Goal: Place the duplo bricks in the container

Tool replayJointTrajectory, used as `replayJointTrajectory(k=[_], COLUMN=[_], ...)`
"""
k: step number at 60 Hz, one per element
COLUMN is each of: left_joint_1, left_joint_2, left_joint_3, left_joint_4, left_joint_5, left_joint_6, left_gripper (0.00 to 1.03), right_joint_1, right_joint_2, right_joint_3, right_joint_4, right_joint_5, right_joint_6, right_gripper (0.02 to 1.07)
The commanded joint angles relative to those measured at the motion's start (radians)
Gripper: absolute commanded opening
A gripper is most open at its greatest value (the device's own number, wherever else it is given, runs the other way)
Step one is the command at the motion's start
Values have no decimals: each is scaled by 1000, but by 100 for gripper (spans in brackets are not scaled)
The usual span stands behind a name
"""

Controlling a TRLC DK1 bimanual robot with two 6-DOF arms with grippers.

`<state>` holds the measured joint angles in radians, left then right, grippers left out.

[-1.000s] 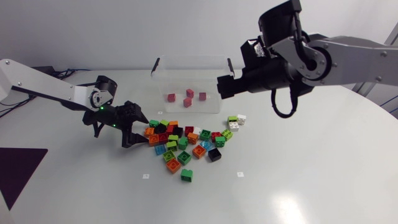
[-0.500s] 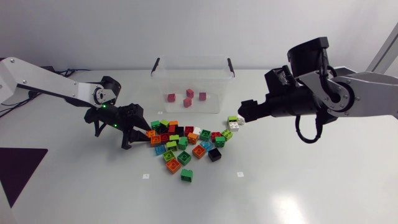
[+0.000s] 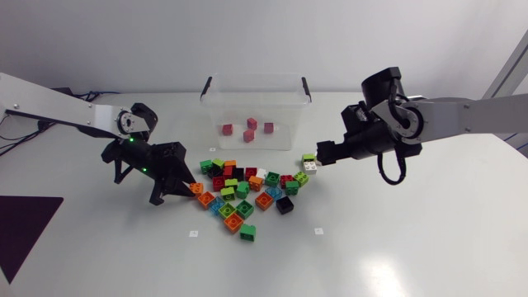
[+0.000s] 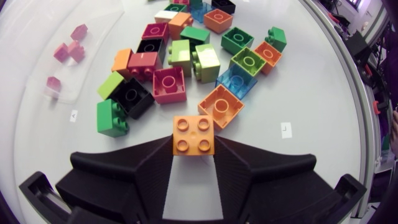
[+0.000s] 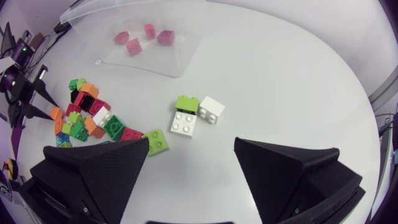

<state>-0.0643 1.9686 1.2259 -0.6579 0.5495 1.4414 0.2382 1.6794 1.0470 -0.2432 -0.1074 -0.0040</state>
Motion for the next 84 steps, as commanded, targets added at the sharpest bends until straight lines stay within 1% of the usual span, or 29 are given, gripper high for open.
replayJointTrajectory(k=[1,6,9,14,18,21,30,32,34,43,48,53,54,61,64,69,72,76,78,84], left_joint_1=[-5,-9,-12,-22,-28,-35,-68,-74,-81,-115,-127,-134,-134,-131,-131,-134,-134,-138,-141,-150], left_joint_2=[-88,-135,-165,-218,-261,-281,-298,-298,-297,-293,-290,-278,-270,-243,-237,-215,-200,-182,-172,-143], left_joint_3=[-34,-46,-54,-60,-51,-36,35,50,64,115,135,164,179,228,239,262,284,304,311,337], left_joint_4=[-26,-34,-34,-37,-37,-36,-25,-17,-3,86,152,179,195,233,245,297,299,305,320,342], left_joint_5=[10,10,10,10,10,10,10,10,10,10,0,-11,-22,-29,-31,-49,-54,-62,-71,-88], left_joint_6=[30,19,5,-19,-49,-68,-177,-208,-239,-401,-489,-538,-562,-641,-659,-720,-739,-760,-780,-816], left_gripper=[24,24,24,24,24,24,24,24,24,24,24,24,24,23,23,23,23,23,23,23], right_joint_1=[-5,-4,0,29,50,62,82,87,90,99,101,102,102,107,110,113,113,116,116,115], right_joint_2=[72,131,164,203,232,253,315,327,339,396,416,431,436,448,457,477,487,494,496,494], right_joint_3=[74,127,159,191,220,245,306,315,324,366,383,398,403,415,420,432,435,435,435,432], right_joint_4=[-28,-54,-80,-103,-131,-153,-203,-209,-211,-237,-243,-252,-252,-252,-252,-255,-255,-255,-255,-260], right_joint_5=[8,14,21,55,72,81,104,112,115,146,152,160,161,173,181,186,187,189,192,192], right_joint_6=[15,21,35,50,67,84,116,124,133,160,170,179,180,190,193,197,197,197,197,197], right_gripper=[100,97,97,97,93,93,92,89,87,87,78,73,71,61,59,56,56,52,52,45])
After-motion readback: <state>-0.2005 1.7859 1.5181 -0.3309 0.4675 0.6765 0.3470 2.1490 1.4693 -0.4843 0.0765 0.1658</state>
